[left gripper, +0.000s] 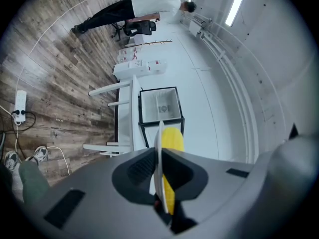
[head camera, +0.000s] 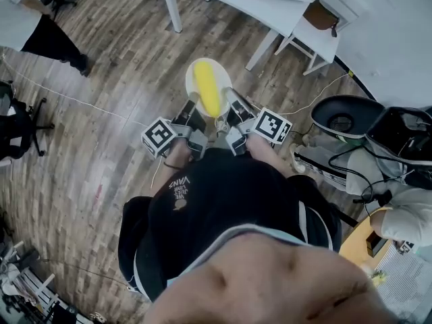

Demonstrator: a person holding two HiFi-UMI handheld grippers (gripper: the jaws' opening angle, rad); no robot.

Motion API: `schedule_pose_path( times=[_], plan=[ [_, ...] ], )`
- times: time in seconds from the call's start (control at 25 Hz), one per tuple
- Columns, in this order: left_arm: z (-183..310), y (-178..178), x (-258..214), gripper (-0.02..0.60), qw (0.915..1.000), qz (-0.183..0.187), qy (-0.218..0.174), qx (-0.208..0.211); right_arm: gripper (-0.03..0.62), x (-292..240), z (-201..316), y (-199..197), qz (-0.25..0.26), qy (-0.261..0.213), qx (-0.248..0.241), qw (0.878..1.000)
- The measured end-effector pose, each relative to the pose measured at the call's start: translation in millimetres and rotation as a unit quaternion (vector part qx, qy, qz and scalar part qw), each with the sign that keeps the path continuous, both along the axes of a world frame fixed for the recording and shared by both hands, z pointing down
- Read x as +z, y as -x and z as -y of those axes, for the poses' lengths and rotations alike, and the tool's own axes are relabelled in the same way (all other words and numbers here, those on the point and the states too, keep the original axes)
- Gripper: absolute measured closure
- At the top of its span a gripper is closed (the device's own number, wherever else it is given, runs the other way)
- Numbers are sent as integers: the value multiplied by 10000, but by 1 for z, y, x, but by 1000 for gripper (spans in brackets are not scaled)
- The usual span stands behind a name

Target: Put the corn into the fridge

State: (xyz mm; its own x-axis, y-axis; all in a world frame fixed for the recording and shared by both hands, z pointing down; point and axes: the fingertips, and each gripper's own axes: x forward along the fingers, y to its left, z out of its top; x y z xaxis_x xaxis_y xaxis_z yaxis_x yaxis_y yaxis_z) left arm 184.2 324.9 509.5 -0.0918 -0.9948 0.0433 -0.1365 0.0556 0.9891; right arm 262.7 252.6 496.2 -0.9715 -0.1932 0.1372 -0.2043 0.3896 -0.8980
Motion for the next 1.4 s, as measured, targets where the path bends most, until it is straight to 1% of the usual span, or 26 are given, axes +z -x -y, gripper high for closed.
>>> schedule_pose_path(
  times=[0.12, 0.16, 0.28, 0.4, 0.52, 0.64, 0.8, 0.96, 1.12, 1.28, 1.4],
  plan=[
    [16, 11, -5, 540, 10000, 29, -8, -27, 562, -12, 16, 17, 264, -130, -158, 9994],
    [21, 15, -7, 540, 10000, 37, -22, -39, 562, -13, 22, 21, 283, -151, -187, 9993],
    [35, 26, -7, 540, 10000, 33, -13, -79, 562, -9, 37, 30, 136, -121, -184, 9997],
    [48, 35, -8, 540, 9999, 37, 18, -118, 562, -9, 50, 40, 120, -66, -213, 9997],
    [63, 42, -11, 540, 9999, 37, -34, -163, 562, -9, 65, 46, 72, -18, -232, 9997],
    [80, 46, -14, 540, 9997, -18, -146, -204, 562, -13, 82, 54, 162, -105, -315, 9993],
    [101, 53, -12, 540, 9996, 44, -106, -267, 562, -11, 104, 60, 188, -121, -372, 9991],
    [122, 56, -11, 540, 9993, 10, -119, -344, 562, -8, 127, 64, 99, -71, -408, 9991],
    [145, 58, -6, 541, 9990, 22, -29, -436, 562, -10, 152, 67, 187, -132, -526, 9984],
    [160, 58, -5, 540, 9987, -7, -21, -509, 562, -8, 169, 68, 160, -96, -604, 9980],
    [165, 58, -8, 540, 9984, -28, -64, -559, 562, -6, 172, 69, 50, 30, -624, 9980]
  ],
)
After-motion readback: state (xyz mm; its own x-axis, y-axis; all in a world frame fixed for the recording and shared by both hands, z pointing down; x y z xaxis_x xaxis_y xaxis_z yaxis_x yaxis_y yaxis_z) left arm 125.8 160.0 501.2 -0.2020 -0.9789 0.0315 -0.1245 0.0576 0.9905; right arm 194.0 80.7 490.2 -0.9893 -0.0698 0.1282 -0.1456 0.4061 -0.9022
